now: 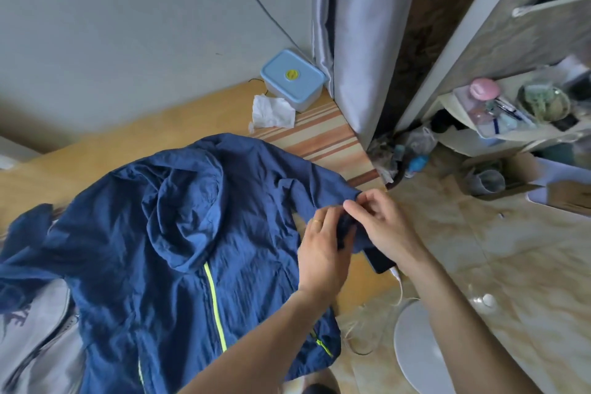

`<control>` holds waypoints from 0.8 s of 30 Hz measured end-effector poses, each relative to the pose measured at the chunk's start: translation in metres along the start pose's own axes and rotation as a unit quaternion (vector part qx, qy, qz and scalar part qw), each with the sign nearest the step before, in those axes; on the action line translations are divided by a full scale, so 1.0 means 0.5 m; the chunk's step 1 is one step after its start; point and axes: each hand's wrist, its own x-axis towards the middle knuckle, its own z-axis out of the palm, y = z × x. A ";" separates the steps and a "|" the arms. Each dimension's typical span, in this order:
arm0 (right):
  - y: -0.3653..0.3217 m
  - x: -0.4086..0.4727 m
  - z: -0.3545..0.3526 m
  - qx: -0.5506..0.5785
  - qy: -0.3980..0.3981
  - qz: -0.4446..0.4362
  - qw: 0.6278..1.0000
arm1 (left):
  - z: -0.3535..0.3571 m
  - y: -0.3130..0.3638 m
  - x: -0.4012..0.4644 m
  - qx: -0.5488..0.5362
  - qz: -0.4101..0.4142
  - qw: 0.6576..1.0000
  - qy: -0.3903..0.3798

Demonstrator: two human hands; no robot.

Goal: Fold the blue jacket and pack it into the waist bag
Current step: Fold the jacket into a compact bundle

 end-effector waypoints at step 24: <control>-0.351 0.031 0.591 -0.116 -0.406 -0.045 0.905 | -0.553 -0.384 0.026 -0.656 -0.346 0.609 0.282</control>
